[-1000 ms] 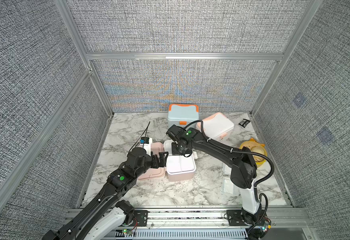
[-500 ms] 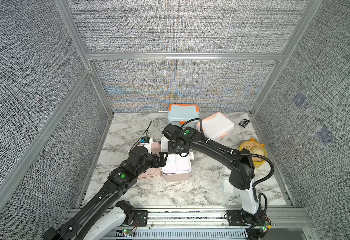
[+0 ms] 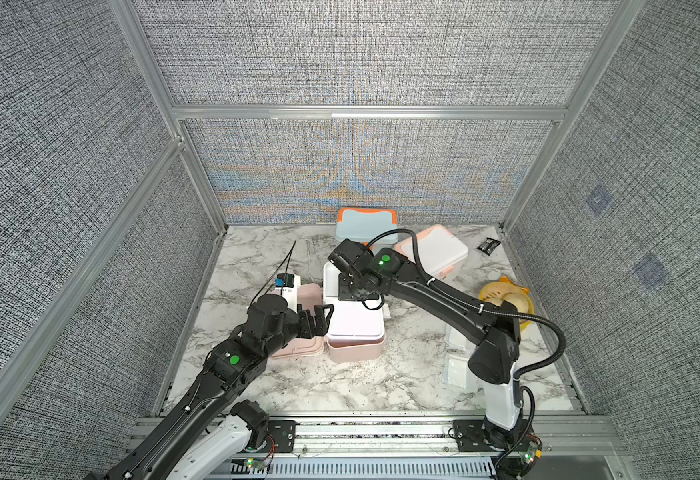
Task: Open first aid kits and take out gauze
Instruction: Pick up the compartment layer from the first aid kit, then place the compartment layer in the first aid kit.
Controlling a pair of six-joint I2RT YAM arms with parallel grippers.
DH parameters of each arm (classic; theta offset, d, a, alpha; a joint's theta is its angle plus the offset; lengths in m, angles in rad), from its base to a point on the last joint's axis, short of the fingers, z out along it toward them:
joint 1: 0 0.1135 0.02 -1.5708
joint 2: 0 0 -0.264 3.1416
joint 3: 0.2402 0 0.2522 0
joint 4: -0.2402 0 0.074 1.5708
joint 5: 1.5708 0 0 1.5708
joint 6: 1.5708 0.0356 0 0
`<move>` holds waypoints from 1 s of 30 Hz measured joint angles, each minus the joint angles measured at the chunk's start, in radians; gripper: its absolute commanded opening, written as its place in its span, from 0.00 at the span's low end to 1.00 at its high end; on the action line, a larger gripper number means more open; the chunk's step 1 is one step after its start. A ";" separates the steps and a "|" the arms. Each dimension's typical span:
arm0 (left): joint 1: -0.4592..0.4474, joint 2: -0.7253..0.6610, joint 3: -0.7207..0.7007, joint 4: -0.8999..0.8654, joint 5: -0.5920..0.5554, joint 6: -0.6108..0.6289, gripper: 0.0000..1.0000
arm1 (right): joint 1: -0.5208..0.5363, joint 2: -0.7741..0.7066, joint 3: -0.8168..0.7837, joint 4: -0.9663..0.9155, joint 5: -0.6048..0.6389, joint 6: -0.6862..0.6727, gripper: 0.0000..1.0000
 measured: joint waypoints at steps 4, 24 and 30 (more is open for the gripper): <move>0.000 -0.021 0.021 -0.016 0.000 0.003 1.00 | -0.002 -0.085 -0.068 0.057 -0.008 -0.031 0.00; 0.000 -0.010 0.097 0.040 -0.003 0.007 1.00 | -0.289 -0.835 -0.853 0.646 -0.254 -0.251 0.00; 0.000 0.061 0.095 0.105 -0.007 -0.008 1.00 | -0.393 -0.978 -1.012 0.738 -0.335 -0.278 0.00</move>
